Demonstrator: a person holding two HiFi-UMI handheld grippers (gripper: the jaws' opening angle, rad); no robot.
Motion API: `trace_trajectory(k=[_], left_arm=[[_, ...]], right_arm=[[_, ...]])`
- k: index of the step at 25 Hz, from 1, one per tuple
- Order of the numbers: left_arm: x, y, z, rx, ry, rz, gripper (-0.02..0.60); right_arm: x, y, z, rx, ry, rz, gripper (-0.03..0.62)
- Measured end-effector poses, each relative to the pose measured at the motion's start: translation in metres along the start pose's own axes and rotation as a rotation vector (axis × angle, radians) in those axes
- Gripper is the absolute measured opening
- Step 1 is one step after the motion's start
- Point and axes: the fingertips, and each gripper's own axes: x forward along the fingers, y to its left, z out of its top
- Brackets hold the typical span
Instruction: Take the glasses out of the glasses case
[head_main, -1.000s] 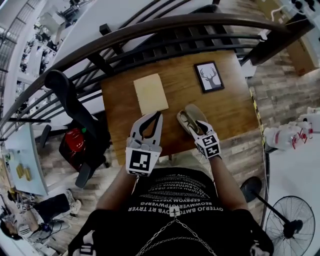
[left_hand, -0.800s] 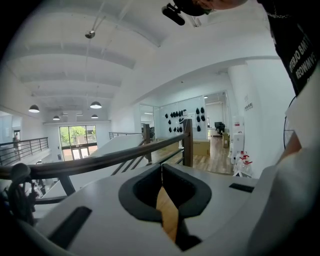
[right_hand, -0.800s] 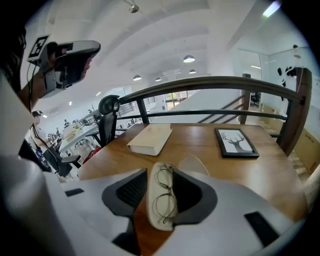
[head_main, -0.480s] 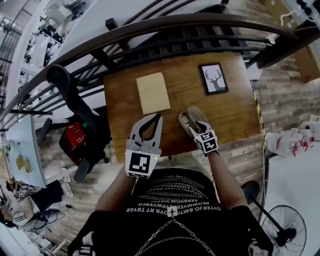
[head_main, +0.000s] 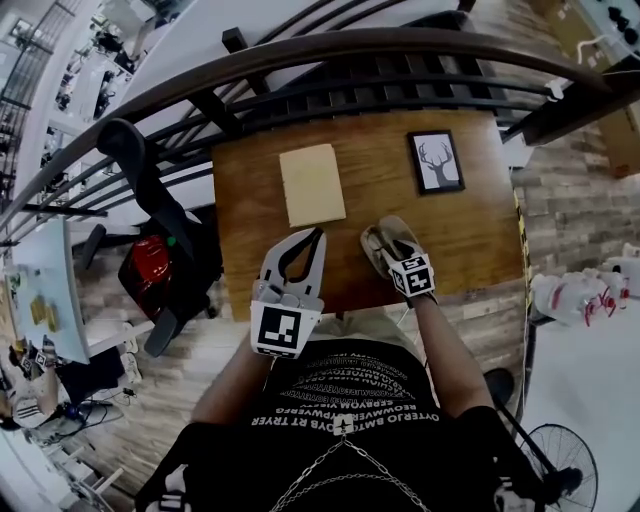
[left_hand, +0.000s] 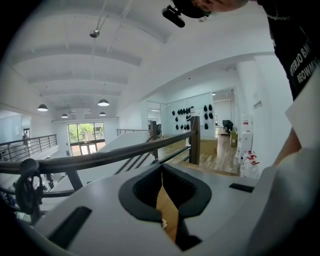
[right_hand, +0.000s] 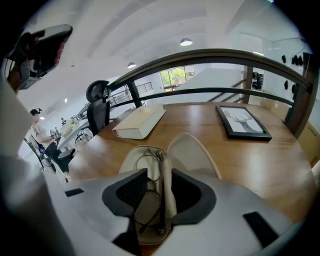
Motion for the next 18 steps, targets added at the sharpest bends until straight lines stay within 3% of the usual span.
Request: trace_trajectory(k=[10,18], left_arm=[[-0.002,0.011,-0.005,-0.013,0.005,0.026,0.029],[-0.008,0.015,-0.006,-0.015,0.01,0.027,0.029]], right_arm=[[0.019,-0.006,-0.015,-0.049,0.106,-0.058,0.076],[0.017,-0.007,-0.015,-0.062,0.126,-0.086,0.035]])
